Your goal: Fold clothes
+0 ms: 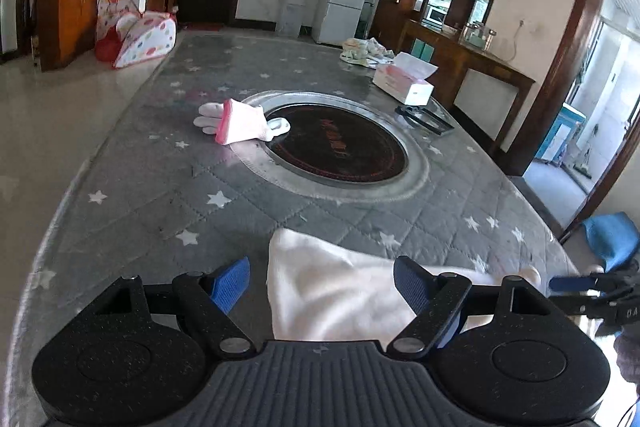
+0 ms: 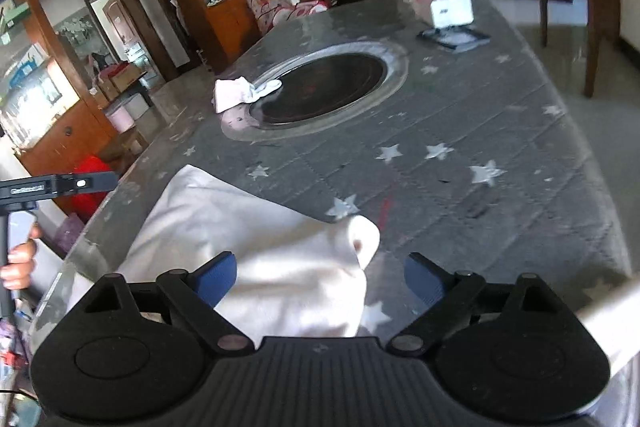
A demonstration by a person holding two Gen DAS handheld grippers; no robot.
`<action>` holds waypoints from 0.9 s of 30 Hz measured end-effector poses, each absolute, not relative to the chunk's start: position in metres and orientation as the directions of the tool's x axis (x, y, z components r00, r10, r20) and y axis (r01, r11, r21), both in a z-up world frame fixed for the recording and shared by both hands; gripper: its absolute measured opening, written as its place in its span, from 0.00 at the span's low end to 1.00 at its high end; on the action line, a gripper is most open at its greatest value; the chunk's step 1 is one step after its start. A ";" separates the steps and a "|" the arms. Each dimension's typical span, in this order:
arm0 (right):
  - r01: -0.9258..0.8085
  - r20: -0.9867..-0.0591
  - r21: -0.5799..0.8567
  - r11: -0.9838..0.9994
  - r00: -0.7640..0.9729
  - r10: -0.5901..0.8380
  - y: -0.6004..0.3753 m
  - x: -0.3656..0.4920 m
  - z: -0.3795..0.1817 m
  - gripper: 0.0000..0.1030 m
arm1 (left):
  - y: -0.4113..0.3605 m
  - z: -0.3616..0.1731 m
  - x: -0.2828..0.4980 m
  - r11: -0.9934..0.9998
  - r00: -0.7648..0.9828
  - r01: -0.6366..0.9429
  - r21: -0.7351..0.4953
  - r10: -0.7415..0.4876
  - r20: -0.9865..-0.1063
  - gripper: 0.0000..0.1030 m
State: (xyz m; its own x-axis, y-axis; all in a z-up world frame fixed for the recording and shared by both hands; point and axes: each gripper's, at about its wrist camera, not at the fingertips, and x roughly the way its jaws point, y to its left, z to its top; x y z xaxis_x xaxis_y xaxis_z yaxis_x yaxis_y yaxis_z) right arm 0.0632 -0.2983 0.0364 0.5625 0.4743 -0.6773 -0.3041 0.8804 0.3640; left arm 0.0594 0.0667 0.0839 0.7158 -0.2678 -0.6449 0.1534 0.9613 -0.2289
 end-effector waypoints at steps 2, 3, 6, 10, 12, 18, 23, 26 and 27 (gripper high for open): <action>-0.297 -0.680 0.400 0.867 0.538 0.498 -0.297 0.073 0.032 0.86 | 0.069 0.078 0.073 0.957 0.703 0.135 -0.255 -0.274 -0.656 0.79; -0.295 -0.681 0.413 0.862 0.528 0.507 -0.296 0.076 0.030 0.86 | 0.069 0.075 0.079 0.958 0.699 0.130 -0.257 -0.272 -0.661 0.78; -0.293 -0.683 0.445 0.846 0.500 0.533 -0.293 0.086 0.024 0.80 | 0.067 0.066 0.094 0.956 0.683 0.131 -0.263 -0.279 -0.675 0.76; -0.297 -0.685 0.456 0.839 0.485 0.544 -0.288 0.095 0.019 0.73 | 0.060 0.054 0.109 0.957 0.656 0.149 -0.250 -0.285 -0.699 0.63; -0.302 -0.682 0.458 0.836 0.484 0.549 -0.287 0.098 0.018 0.64 | 0.057 0.048 0.115 0.955 0.640 0.160 -0.248 -0.292 -0.711 0.50; -0.305 -0.658 0.489 0.817 0.486 0.575 -0.292 0.104 0.018 0.23 | 0.047 0.038 0.120 0.954 0.625 0.197 -0.225 -0.299 -0.721 0.20; -0.334 -0.619 0.494 0.803 0.513 0.594 -0.294 0.096 0.027 0.08 | 0.041 0.046 0.110 0.946 0.651 0.248 -0.207 -0.321 -0.688 0.09; -0.398 -0.592 0.435 0.808 0.549 0.590 -0.289 0.080 0.038 0.07 | 0.045 0.057 0.098 0.935 0.679 0.267 -0.232 -0.354 -0.644 0.09; -0.428 -0.586 0.396 0.812 0.564 0.583 -0.286 0.072 0.043 0.07 | 0.047 0.060 0.093 0.932 0.687 0.274 -0.237 -0.362 -0.630 0.09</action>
State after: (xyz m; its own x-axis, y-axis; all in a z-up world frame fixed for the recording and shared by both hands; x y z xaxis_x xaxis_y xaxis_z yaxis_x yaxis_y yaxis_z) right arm 0.0721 -0.2856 0.0426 0.5637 0.5826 -0.5855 -0.4280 0.8123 0.3963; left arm 0.0929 0.0473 0.0604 0.6870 -0.3622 -0.6300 0.2744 0.9320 -0.2366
